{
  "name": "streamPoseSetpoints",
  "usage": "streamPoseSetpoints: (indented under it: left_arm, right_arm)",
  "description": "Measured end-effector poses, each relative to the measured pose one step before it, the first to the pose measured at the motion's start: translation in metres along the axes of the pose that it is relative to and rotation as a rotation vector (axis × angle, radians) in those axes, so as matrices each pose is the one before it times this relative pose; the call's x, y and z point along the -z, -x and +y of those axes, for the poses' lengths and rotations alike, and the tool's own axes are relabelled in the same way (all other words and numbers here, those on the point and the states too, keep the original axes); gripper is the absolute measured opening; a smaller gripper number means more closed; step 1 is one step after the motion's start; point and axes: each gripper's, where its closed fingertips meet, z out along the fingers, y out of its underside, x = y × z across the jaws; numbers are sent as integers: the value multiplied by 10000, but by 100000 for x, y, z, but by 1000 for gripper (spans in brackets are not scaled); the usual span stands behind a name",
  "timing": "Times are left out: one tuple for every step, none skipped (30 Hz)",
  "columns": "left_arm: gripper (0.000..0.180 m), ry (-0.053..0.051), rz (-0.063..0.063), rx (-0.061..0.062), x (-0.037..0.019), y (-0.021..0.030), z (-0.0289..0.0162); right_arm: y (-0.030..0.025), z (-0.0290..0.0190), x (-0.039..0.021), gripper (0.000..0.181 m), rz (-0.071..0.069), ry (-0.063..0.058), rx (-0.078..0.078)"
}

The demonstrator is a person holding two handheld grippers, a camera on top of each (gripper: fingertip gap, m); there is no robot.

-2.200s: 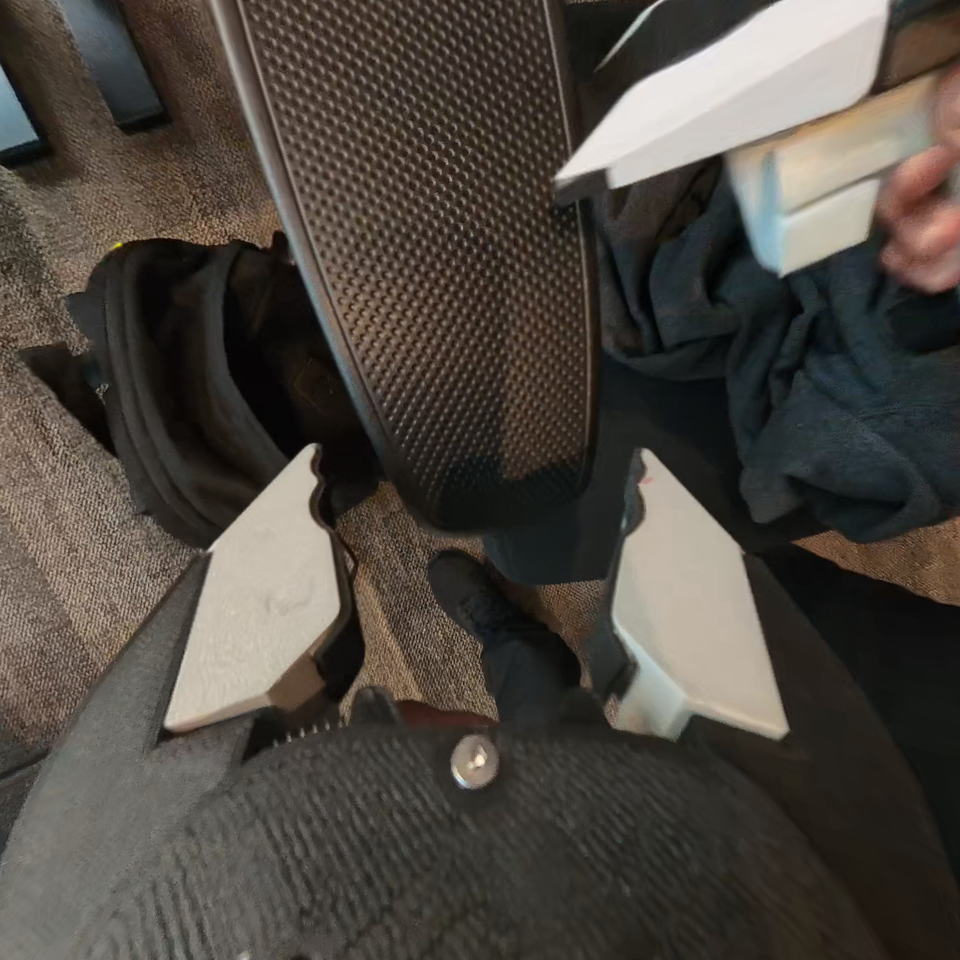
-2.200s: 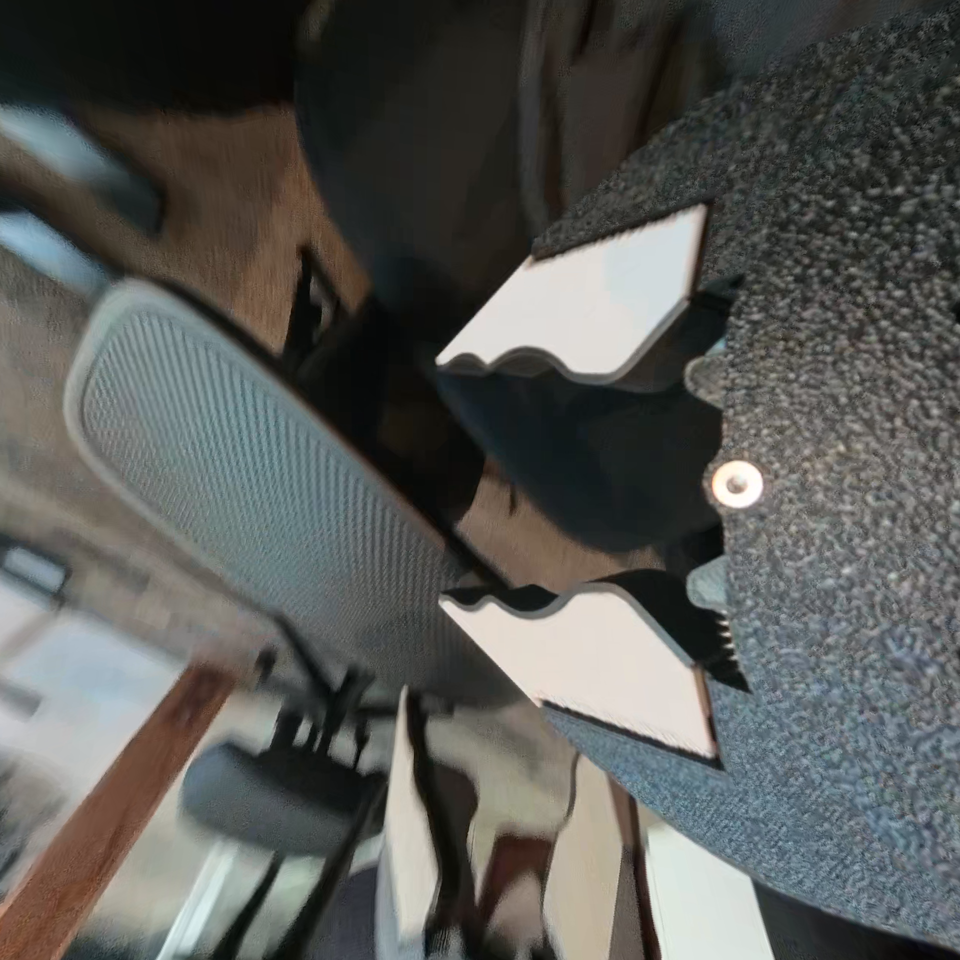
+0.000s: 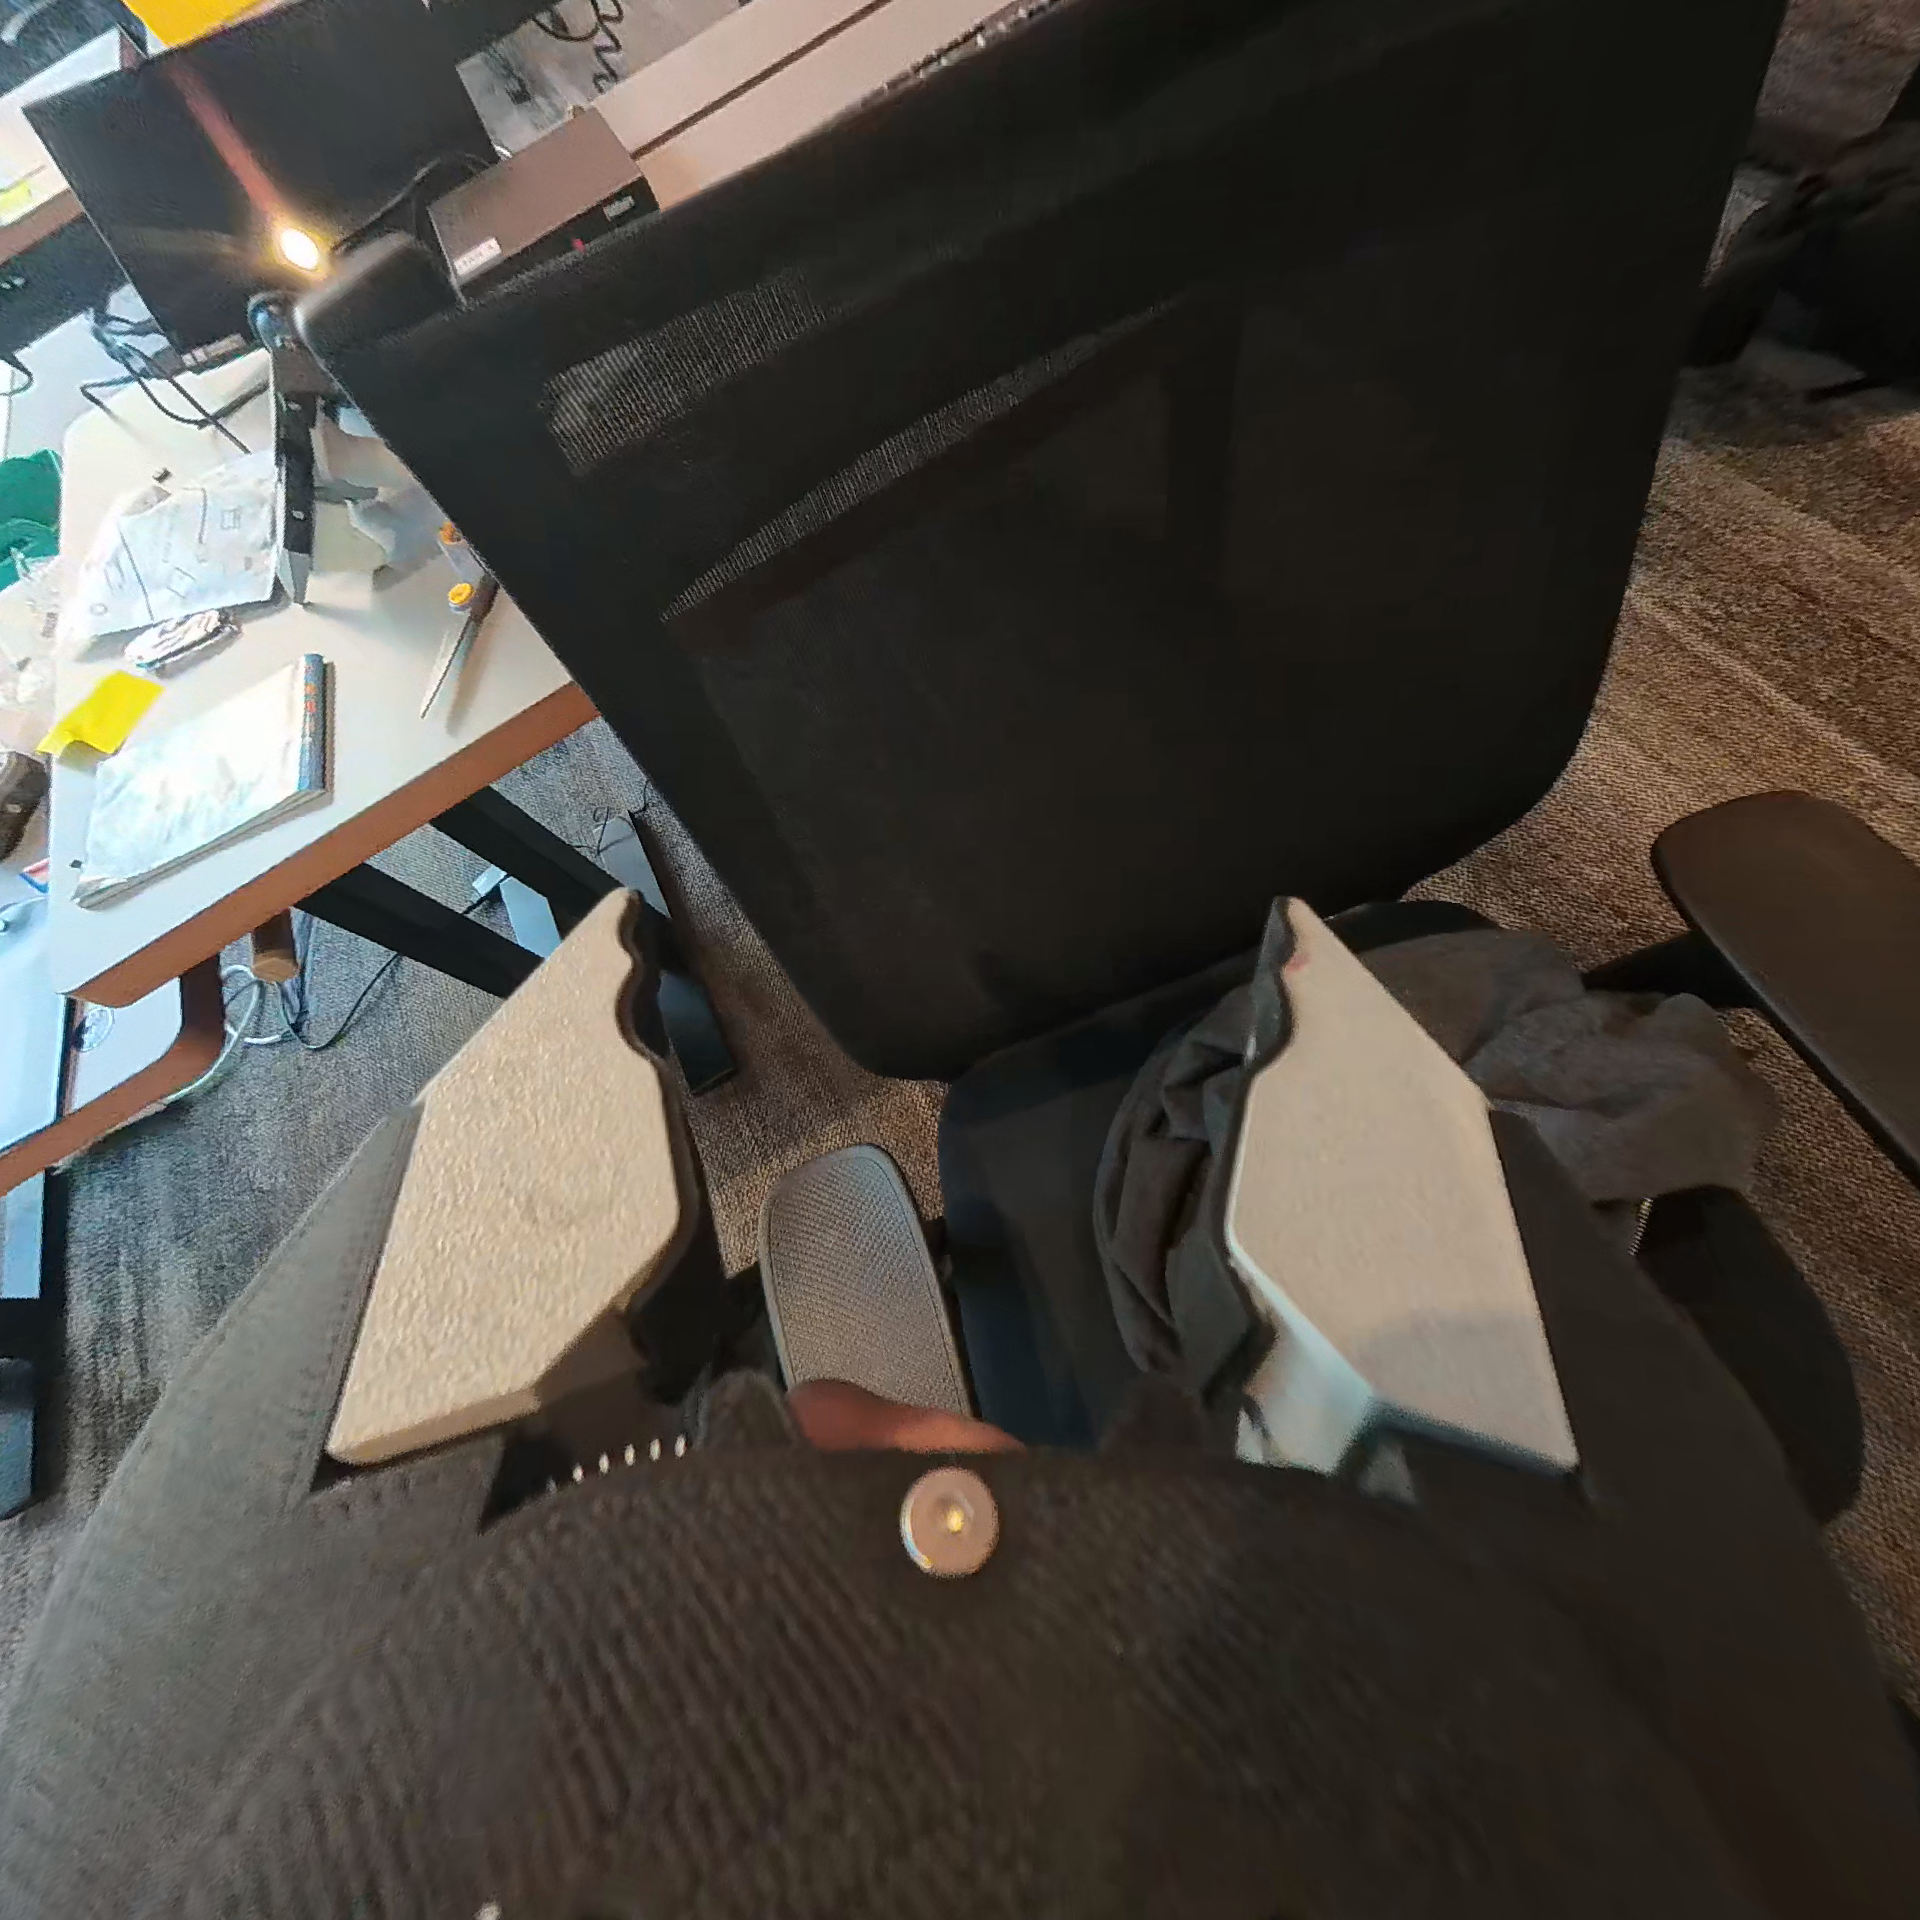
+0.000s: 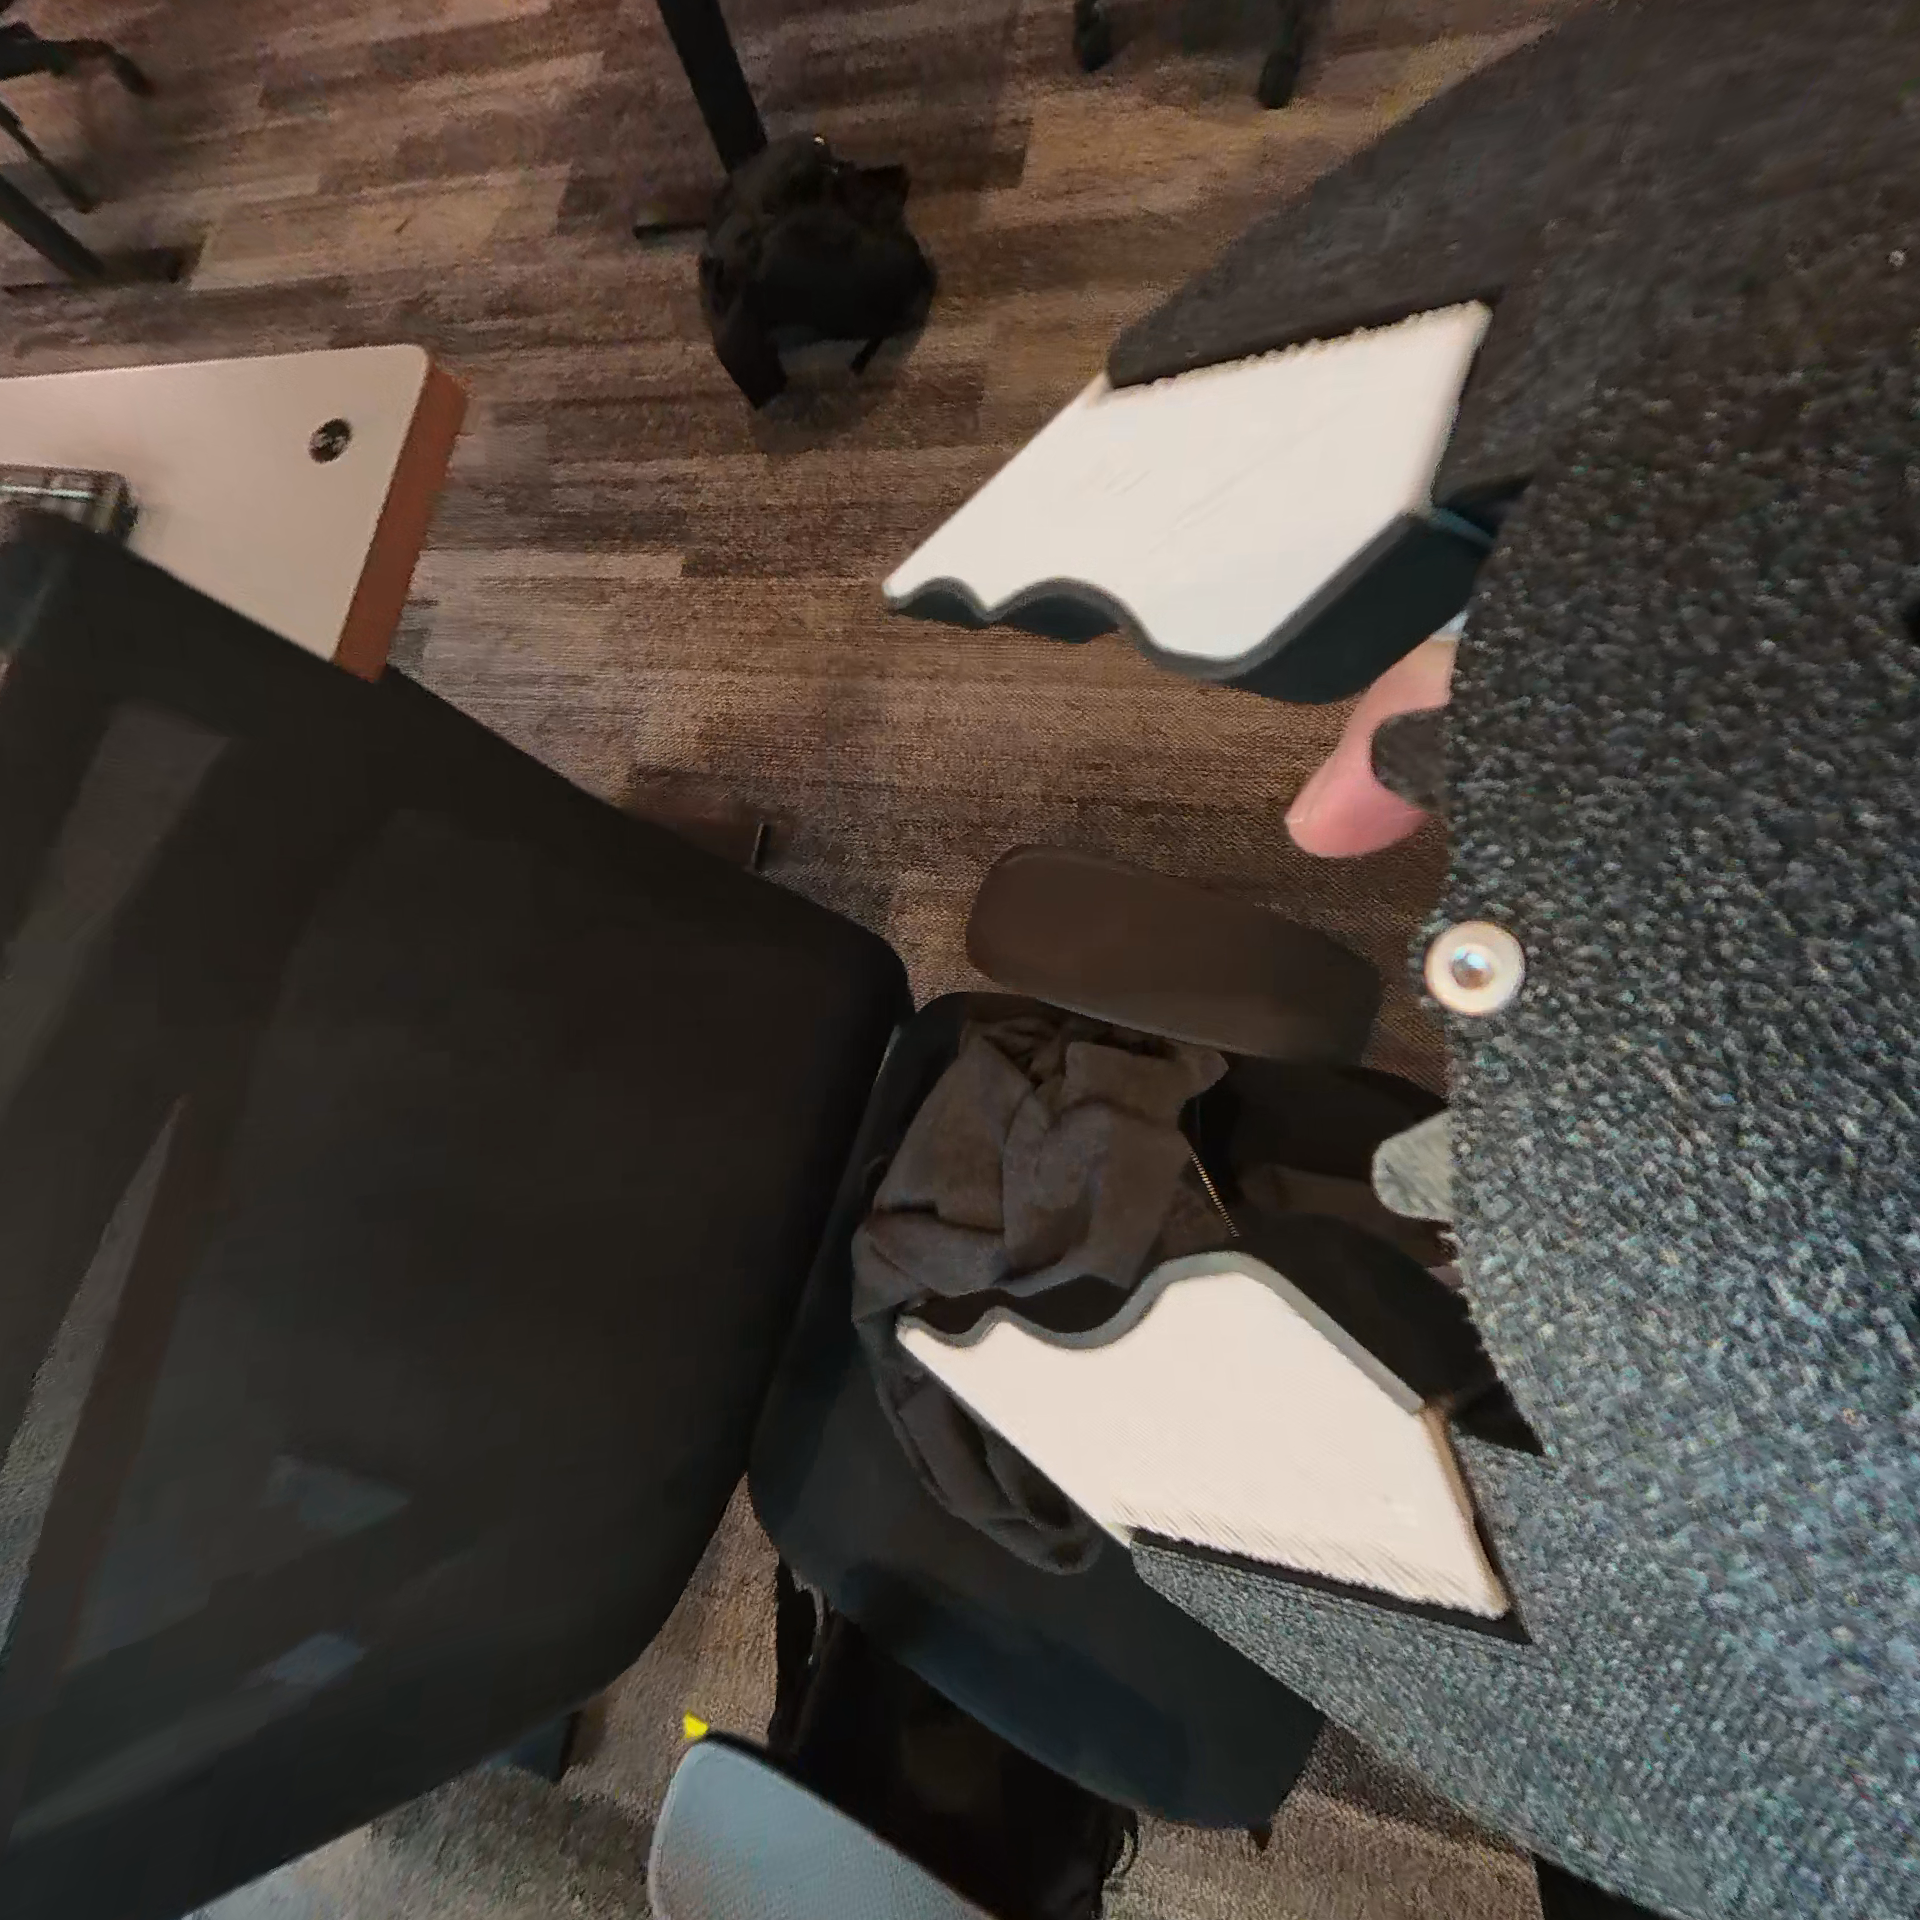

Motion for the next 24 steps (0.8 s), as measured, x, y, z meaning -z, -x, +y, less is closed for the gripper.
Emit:
streamPoseSetpoints:
  left_arm:
    - [113, 31, 35, -9, -23, -243, 228]
    - [113, 38, 26, -15, -25, -225, 259]
    - [113, 40, 4, -26, -35, -196, 264]
    - [112, 68, 65, -29, -33, -288, 275]
    - [112, 70, 107, 11, -34, -360, 154]
    - [112, -10, 167, 57, -46, -482, -221]
    - [112, -87, 294, -5, -106, -702, -774]
    - [113, -132, 307, -176, -232, -778, -1379]
    - [111, -110, 296, -303, -410, -800, -1898]
    - [109, -36, 521, -303, -558, -1120, -2246]
    - [110, 63, 864, -251, -710, -1608, -2382]
    - [116, 136, 772, -271, -956, -1450, -2421]
    - [118, 73, 297, -320, -1212, -708, -2591]
    - [116, -53, -17, -315, -1437, -183, -2722]
    - [113, -105, -37, -301, -1667, -97, -2676]
    - [113, -101, 18, -250, -1895, -162, -2425]
    - [115, -66, 51, -147, -2089, -266, -2113]
    - [115, 57, 48, -81, -2279, -339, -1689]
    - [112, 260, -53, -32, -2449, -262, -1135]
    - [111, 555, -207, -102, -2517, -42, -452]
    - [113, 815, -421, -103, -2435, 271, 191]
    - [112, 974, -505, -24, -2105, 385, 613]
    - [104, 657, -335, 111, -1561, 137, 348]
    - [92, 224, 110, 242, -961, -512, -30]
  right_arm:
    - [-354, 676, 55, 125, 28, 81, -100]
    - [-304, 741, 6, 125, 1, 107, -98]
    - [-242, 792, -31, 125, -35, 117, -92]
    - [-176, 863, -91, 125, -76, 122, -93]
    - [-127, 962, -111, 125, -132, 134, -120]
    - [-121, 1084, -129, 125, -159, 151, -181]
    - [-165, 1169, -140, 125, -173, 145, -238]
    - [-226, 1236, -141, 125, -177, 138, -262]
    - [-288, 1313, -125, 125, -176, 154, -269]
    - [-419, 1328, -86, 125, -132, 147, -291]
    - [-525, 1264, -21, 125, -112, 80, -313]
    - [-566, 1169, 74, 125, -140, 5, -322]
    - [-698, 1071, 149, 125, -129, -47, -328]
    - [-884, 1012, 197, 124, -96, -80, -309]
    - [-1071, 982, 214, 124, -79, -81, -297]
    - [-1188, 962, 230, 124, -103, -77, -285]
    - [-1330, 980, 272, 123, -109, -44, -260]
    - [-1535, 1013, 320, 124, -66, 24, -211]
    - [-1814, 1001, 425, 123, 39, 61, -138]
    - [-1971, 945, 527, 123, 105, 67, -59]
    - [-2066, 893, 586, 123, 148, 83, 10]
    - [-2144, 859, 591, 122, 198, 98, 32]
    - [-2063, 761, 550, 120, 158, 104, -11]
    - [-1858, 602, 482, 120, 62, 88, -78]
